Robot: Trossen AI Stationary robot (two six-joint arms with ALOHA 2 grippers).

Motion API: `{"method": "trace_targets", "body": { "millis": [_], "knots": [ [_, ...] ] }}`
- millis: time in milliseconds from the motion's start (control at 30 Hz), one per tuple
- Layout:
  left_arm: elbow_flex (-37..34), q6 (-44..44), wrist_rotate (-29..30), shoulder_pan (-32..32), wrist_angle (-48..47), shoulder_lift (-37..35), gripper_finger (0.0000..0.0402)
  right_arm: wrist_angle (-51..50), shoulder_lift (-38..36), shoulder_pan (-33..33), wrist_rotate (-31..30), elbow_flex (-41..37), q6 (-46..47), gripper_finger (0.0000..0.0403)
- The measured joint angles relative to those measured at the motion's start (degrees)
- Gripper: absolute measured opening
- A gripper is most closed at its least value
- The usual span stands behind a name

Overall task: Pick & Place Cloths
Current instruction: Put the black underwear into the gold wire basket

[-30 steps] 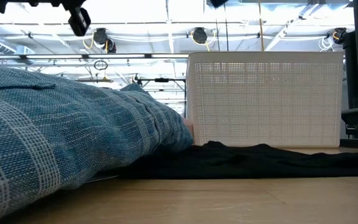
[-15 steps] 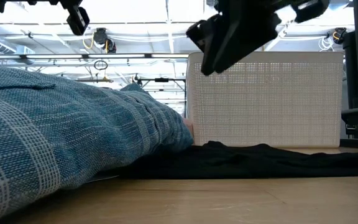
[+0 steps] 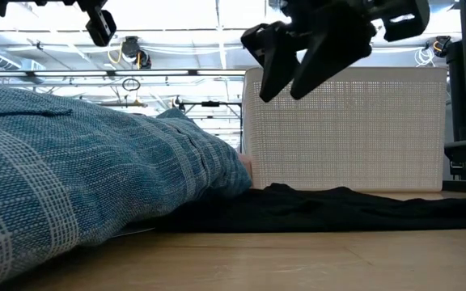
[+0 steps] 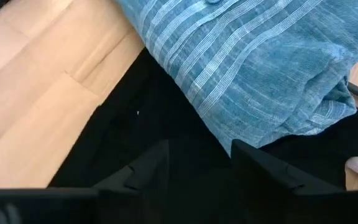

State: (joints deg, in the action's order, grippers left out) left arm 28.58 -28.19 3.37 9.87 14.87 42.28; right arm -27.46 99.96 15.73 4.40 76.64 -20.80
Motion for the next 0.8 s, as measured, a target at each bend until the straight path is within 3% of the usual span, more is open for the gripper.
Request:
{"method": "trace_targets", "body": {
  "millis": [300,800],
  "knots": [
    [0.0,-0.6,-0.5,0.0,0.0,0.0,0.0011,-3.1,0.0,0.0,-4.6,0.0,-5.4,0.0234],
    [0.0,-1.5,-0.5,0.0,0.0,0.0,0.0024,-3.5,3.0,-0.6,-4.6,-0.2,-10.6,0.0267]
  ]
}}
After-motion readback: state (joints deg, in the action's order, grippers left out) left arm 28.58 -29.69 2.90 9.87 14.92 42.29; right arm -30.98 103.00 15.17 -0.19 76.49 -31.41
